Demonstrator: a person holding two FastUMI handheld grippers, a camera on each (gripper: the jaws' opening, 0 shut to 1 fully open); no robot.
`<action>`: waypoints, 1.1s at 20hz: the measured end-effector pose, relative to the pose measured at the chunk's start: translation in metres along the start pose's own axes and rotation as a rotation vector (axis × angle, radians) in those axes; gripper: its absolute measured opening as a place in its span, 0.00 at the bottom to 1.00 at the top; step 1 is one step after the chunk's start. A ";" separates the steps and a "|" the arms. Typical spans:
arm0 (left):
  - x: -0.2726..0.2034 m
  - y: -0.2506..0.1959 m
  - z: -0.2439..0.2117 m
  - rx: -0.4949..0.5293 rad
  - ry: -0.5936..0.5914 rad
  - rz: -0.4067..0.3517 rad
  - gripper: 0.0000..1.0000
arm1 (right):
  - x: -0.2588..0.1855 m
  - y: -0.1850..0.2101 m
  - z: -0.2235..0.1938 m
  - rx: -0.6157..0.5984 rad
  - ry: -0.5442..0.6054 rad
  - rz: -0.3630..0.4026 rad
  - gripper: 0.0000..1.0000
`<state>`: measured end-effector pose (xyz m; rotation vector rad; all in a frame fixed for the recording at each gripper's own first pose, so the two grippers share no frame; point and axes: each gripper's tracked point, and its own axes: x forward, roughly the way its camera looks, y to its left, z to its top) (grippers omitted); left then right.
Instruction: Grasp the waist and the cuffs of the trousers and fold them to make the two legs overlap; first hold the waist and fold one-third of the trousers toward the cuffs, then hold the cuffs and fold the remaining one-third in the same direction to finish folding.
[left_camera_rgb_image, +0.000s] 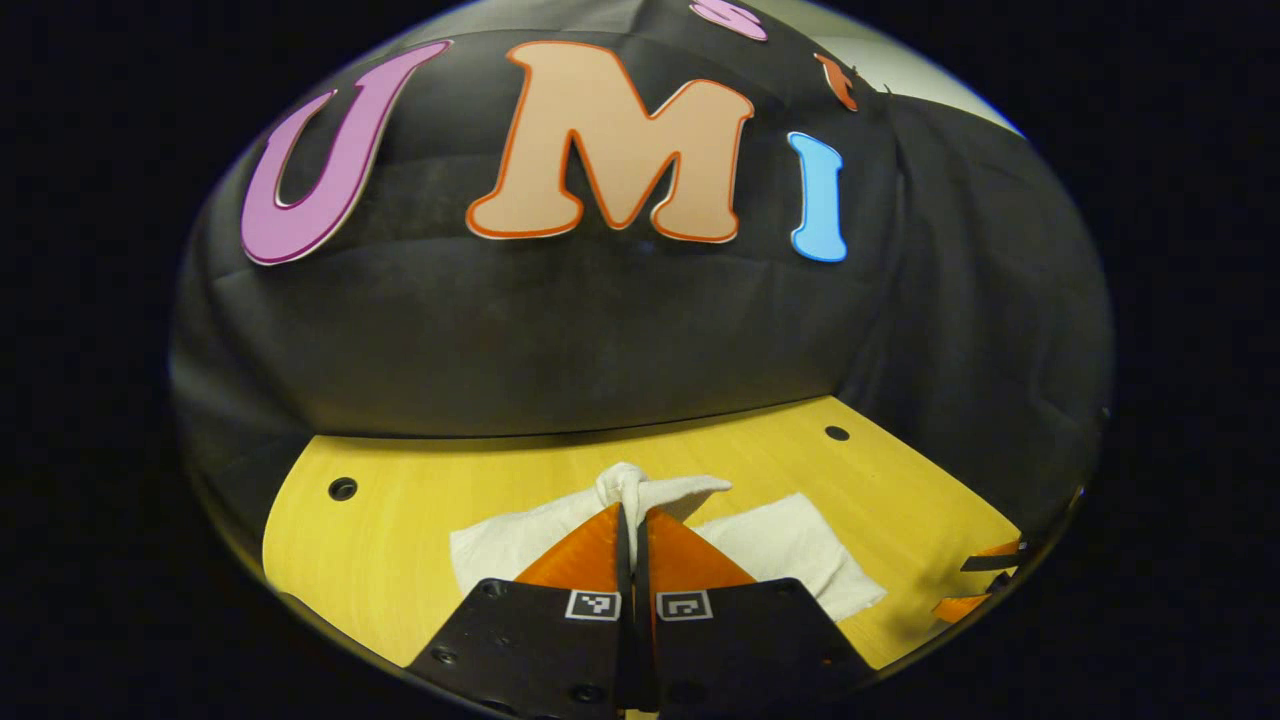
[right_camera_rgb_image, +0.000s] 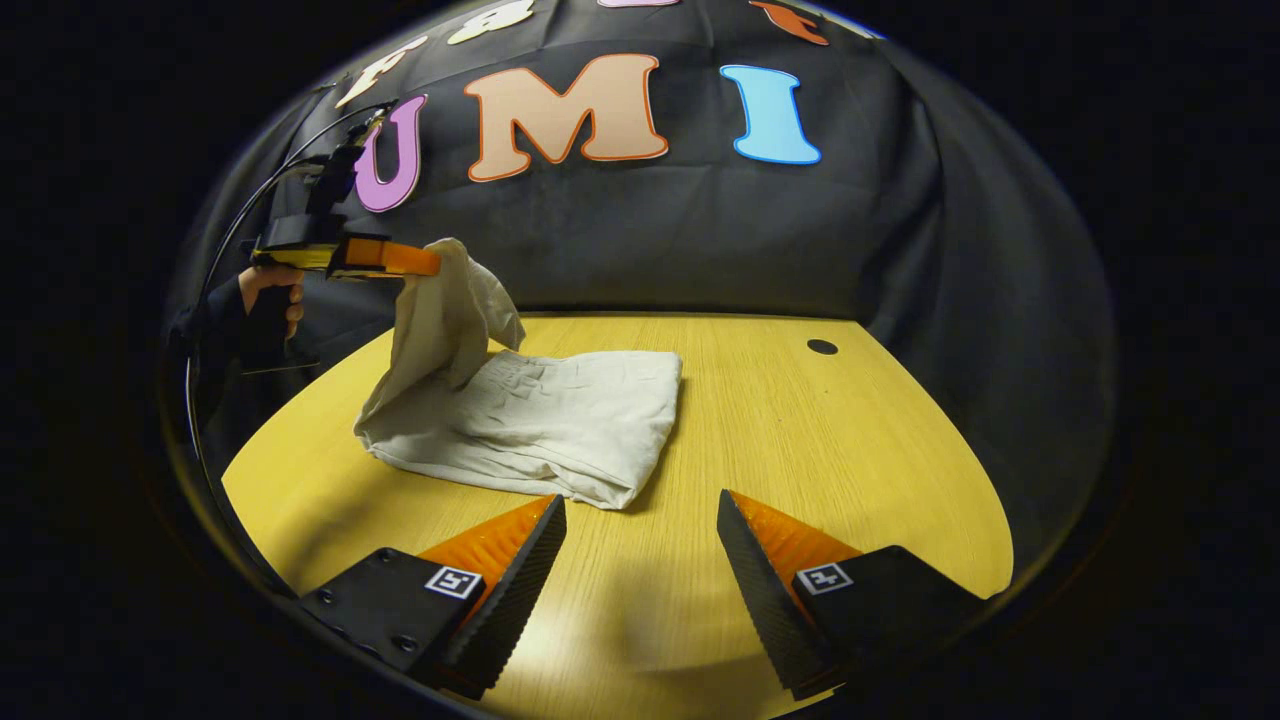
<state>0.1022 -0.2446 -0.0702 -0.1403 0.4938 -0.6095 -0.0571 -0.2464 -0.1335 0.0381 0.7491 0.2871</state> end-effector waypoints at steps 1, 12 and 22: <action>0.003 -0.008 0.001 0.010 0.001 -0.015 0.00 | -0.002 -0.004 -0.002 0.005 0.002 -0.007 0.98; 0.034 -0.130 -0.001 0.063 0.026 -0.191 0.00 | -0.019 -0.054 -0.005 0.055 -0.007 -0.072 0.98; 0.040 -0.175 -0.104 0.152 0.166 -0.221 0.00 | -0.027 -0.076 0.008 0.053 -0.038 -0.047 0.98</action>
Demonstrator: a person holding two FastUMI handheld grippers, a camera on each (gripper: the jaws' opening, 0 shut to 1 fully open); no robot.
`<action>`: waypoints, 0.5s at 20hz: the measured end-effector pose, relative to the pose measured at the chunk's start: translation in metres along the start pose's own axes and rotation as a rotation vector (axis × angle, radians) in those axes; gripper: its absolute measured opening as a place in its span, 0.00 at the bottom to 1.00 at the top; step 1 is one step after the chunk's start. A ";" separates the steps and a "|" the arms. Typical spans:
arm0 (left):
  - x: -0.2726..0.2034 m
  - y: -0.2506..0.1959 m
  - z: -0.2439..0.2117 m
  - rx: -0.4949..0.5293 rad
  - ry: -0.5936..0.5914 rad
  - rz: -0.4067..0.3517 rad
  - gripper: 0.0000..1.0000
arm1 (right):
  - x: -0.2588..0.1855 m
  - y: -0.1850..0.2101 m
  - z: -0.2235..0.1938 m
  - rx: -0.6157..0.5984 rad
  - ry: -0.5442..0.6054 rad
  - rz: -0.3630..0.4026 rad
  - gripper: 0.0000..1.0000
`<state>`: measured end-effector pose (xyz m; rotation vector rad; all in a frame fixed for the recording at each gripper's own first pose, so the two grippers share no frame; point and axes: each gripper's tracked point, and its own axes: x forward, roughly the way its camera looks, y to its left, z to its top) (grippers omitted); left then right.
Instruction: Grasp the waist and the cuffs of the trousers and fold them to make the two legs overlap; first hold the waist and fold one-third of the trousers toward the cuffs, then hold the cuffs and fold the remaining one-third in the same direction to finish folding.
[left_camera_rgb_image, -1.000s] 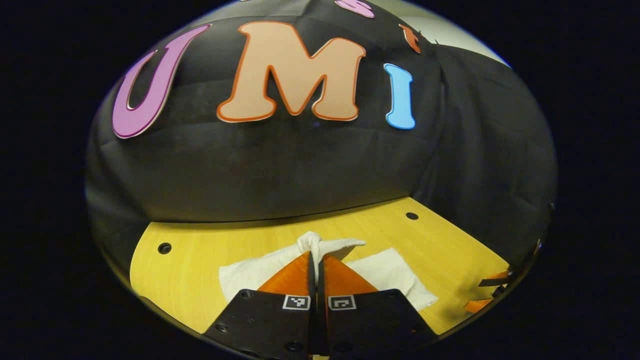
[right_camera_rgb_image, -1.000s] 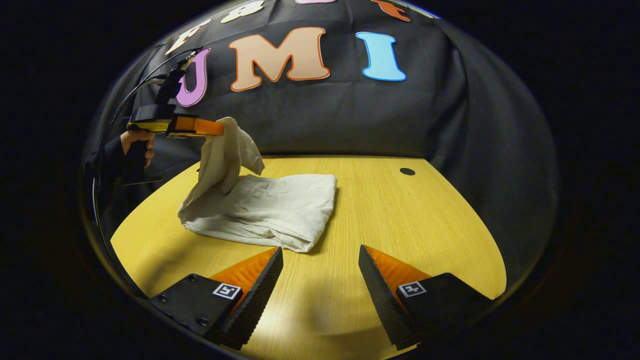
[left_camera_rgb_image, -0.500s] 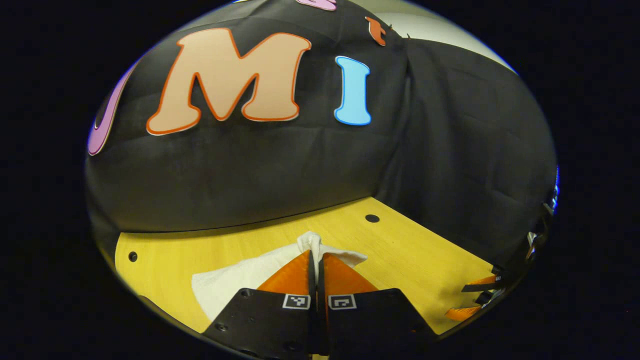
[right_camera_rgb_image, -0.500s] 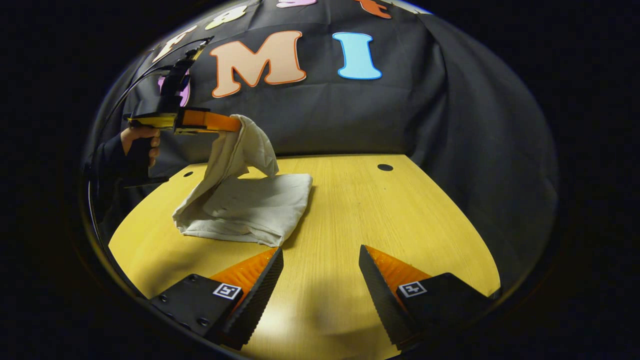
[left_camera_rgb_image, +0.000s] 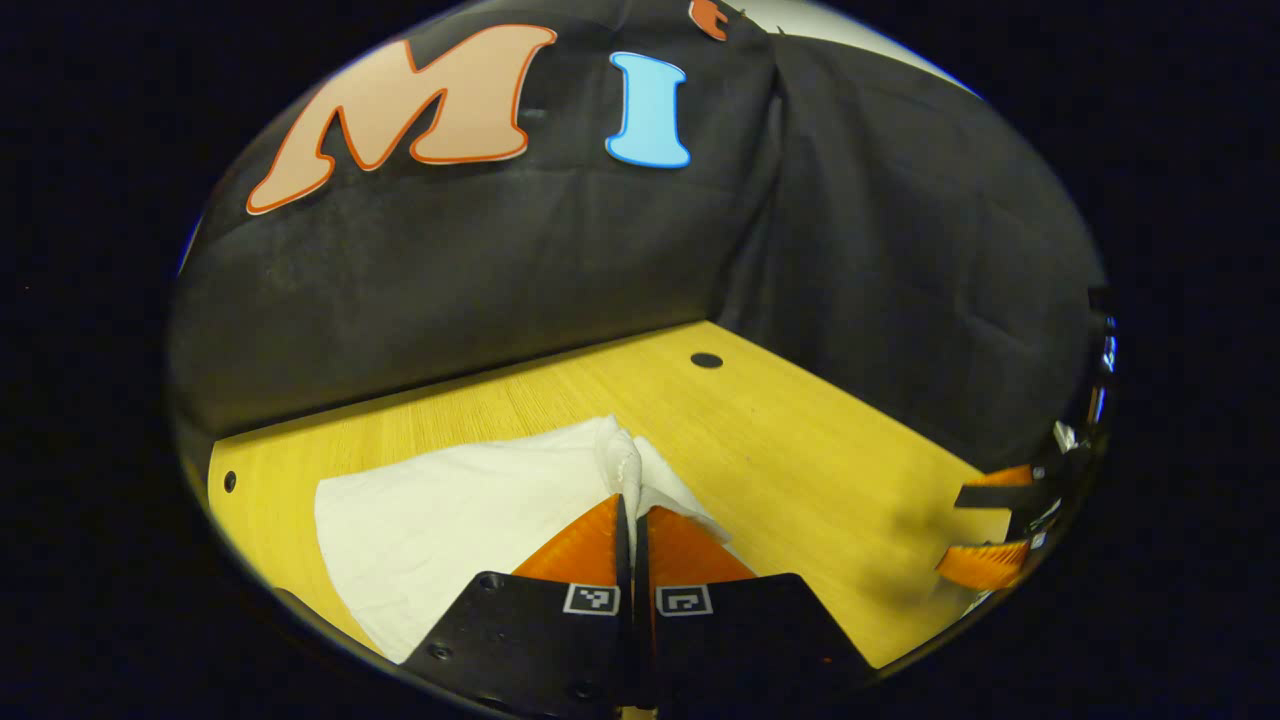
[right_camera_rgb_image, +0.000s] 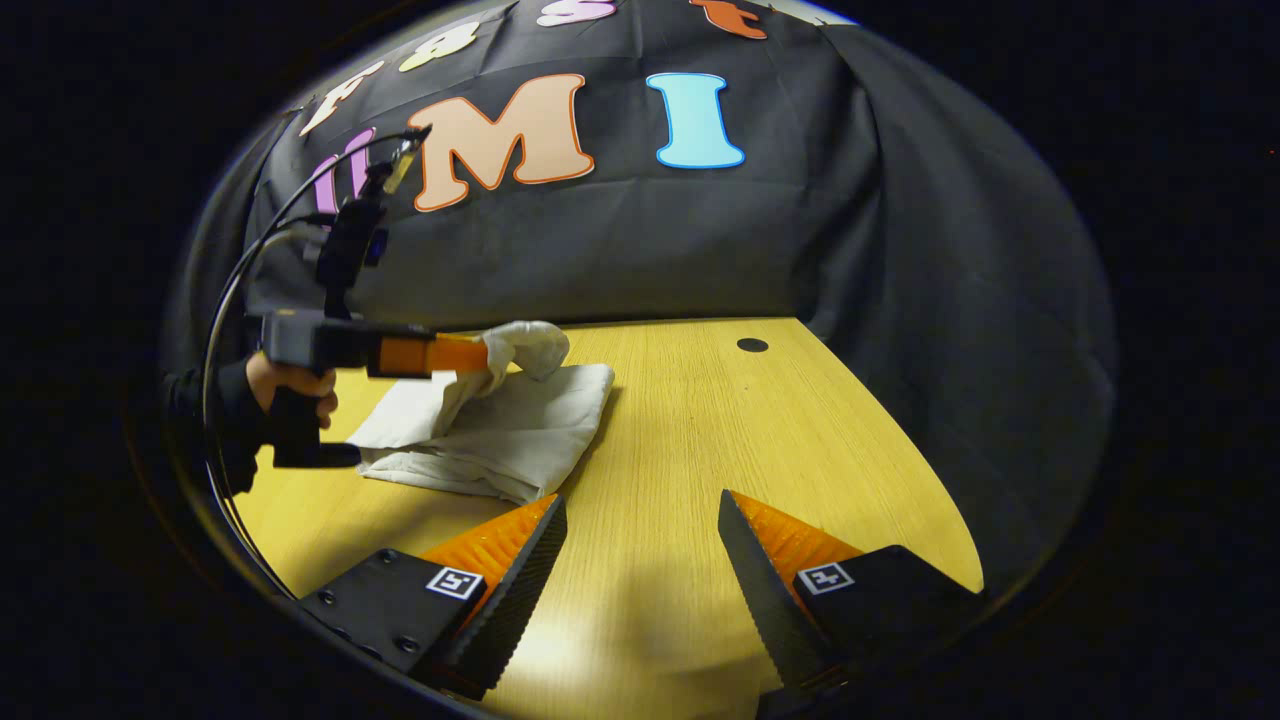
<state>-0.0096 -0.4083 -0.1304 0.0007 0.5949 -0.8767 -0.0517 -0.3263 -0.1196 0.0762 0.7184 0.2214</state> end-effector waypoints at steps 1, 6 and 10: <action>0.000 -0.002 -0.011 0.027 0.016 0.008 0.00 | -0.001 0.000 0.002 -0.008 -0.003 0.010 0.98; -0.005 -0.009 -0.044 0.025 0.062 0.044 0.15 | -0.001 0.002 0.016 -0.040 -0.025 0.055 0.98; -0.048 -0.007 -0.028 -0.010 -0.015 0.078 0.89 | -0.004 0.027 0.049 -0.051 -0.066 0.092 0.97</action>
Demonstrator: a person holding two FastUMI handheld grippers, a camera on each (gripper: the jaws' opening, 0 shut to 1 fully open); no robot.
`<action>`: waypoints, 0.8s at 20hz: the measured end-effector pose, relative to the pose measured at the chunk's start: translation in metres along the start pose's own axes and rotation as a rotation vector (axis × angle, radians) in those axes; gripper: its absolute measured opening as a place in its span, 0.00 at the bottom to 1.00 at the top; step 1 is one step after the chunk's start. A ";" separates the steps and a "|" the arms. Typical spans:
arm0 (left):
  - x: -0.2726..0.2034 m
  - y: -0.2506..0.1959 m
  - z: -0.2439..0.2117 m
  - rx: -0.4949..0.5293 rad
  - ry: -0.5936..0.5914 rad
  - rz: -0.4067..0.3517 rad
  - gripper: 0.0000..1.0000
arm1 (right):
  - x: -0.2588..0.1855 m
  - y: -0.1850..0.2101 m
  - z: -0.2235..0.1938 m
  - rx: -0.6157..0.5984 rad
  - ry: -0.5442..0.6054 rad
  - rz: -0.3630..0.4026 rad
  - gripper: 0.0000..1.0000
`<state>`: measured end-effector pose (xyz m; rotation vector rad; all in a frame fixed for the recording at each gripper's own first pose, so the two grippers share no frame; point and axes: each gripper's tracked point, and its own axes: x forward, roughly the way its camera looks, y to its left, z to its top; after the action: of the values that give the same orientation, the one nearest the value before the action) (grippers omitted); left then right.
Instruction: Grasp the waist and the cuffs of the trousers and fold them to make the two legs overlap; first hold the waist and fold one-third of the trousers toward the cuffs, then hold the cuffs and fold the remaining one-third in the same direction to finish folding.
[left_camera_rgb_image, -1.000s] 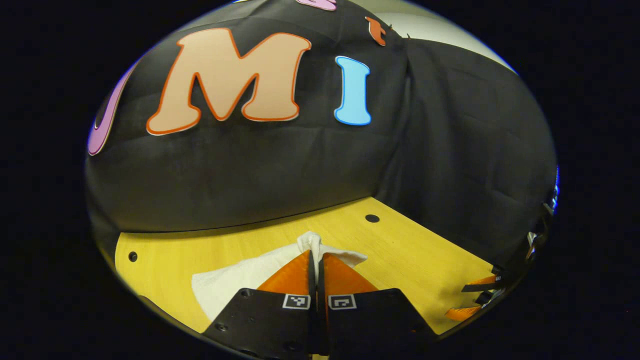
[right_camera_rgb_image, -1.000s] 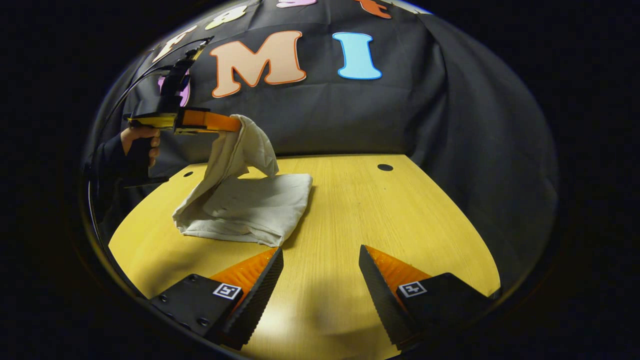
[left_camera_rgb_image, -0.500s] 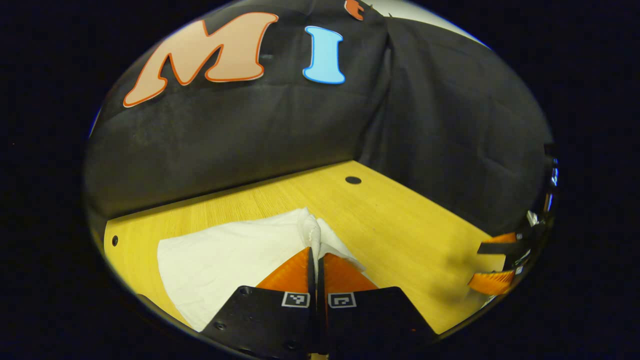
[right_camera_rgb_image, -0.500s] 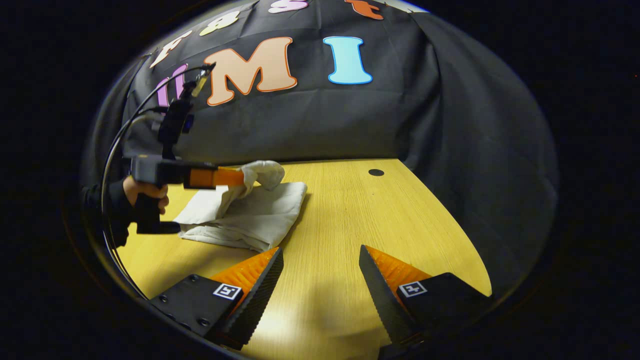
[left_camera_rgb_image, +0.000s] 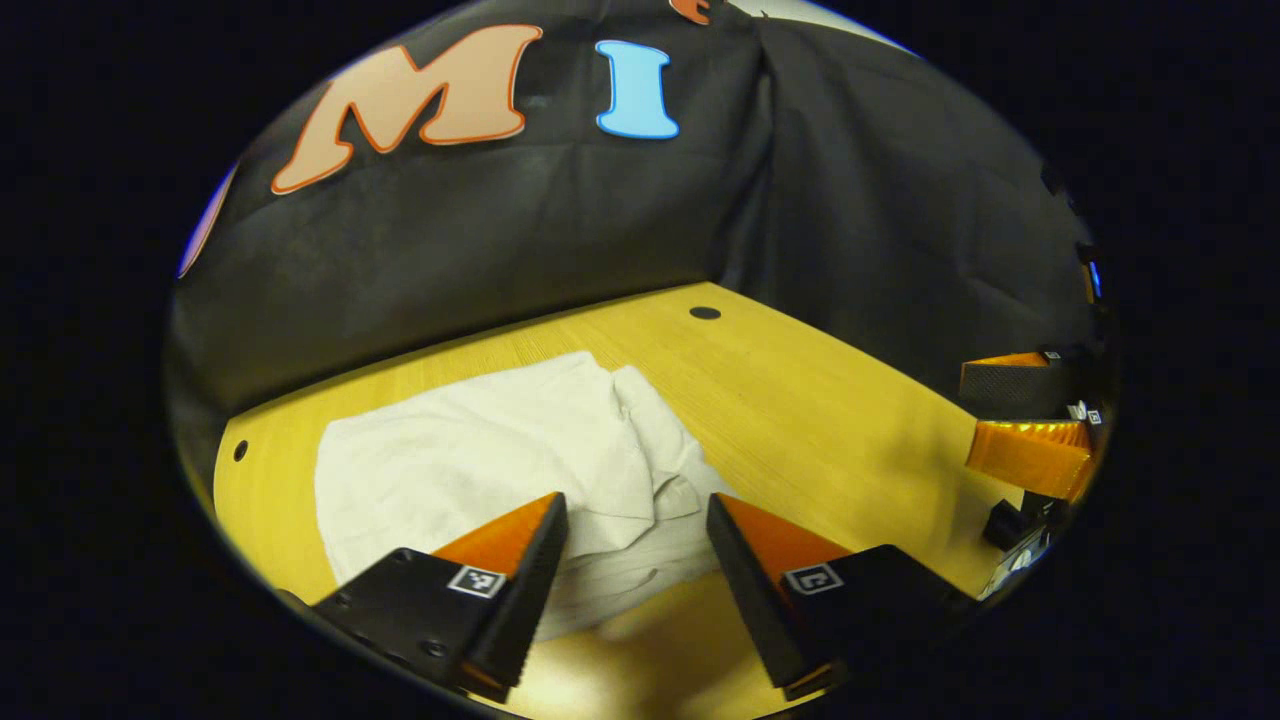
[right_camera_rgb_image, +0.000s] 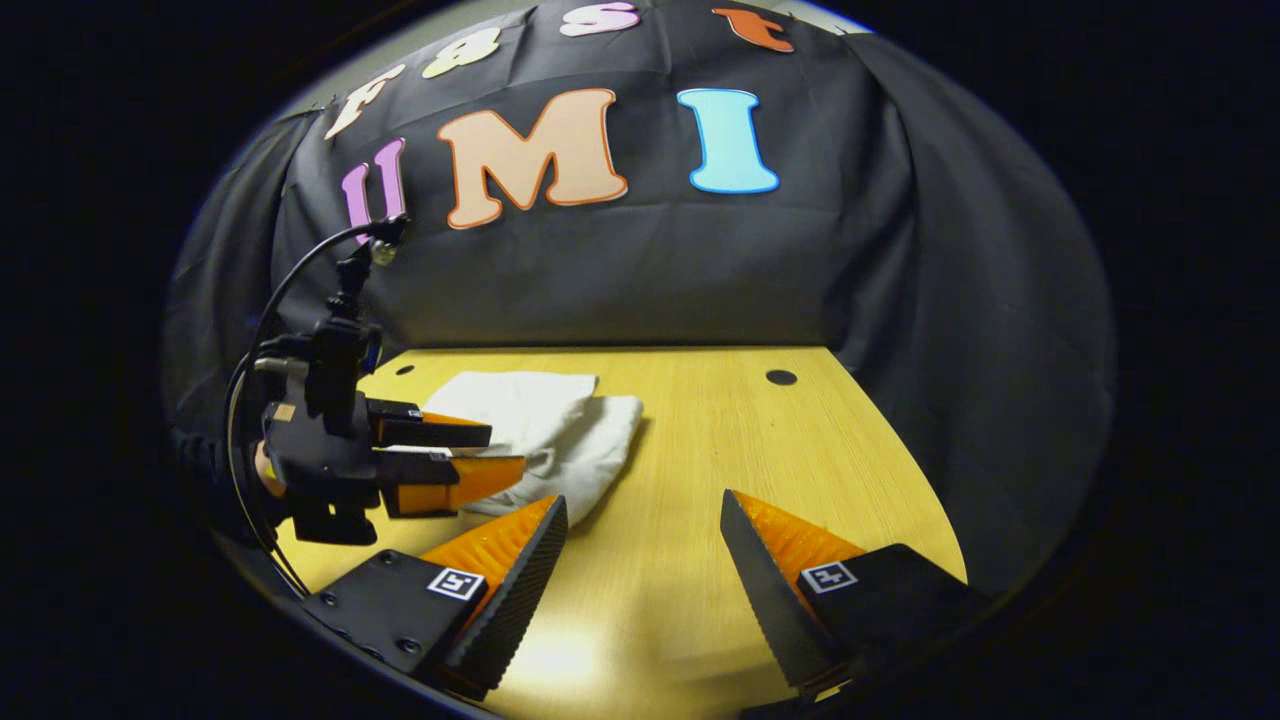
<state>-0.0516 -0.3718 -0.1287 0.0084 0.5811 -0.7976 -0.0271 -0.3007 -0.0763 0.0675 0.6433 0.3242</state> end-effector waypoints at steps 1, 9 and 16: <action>-0.018 0.010 0.009 -0.002 -0.030 0.023 0.94 | 0.001 0.006 0.012 -0.020 -0.019 -0.003 0.97; -0.170 0.142 0.059 -0.037 -0.259 0.323 0.94 | -0.013 0.088 0.119 0.012 -0.270 -0.009 0.97; -0.262 0.200 0.083 -0.028 -0.371 0.462 0.93 | -0.050 0.136 0.176 0.037 -0.449 -0.032 0.97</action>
<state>-0.0198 -0.0725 0.0293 -0.0295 0.2219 -0.3268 0.0032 -0.1815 0.1156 0.1599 0.2045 0.2546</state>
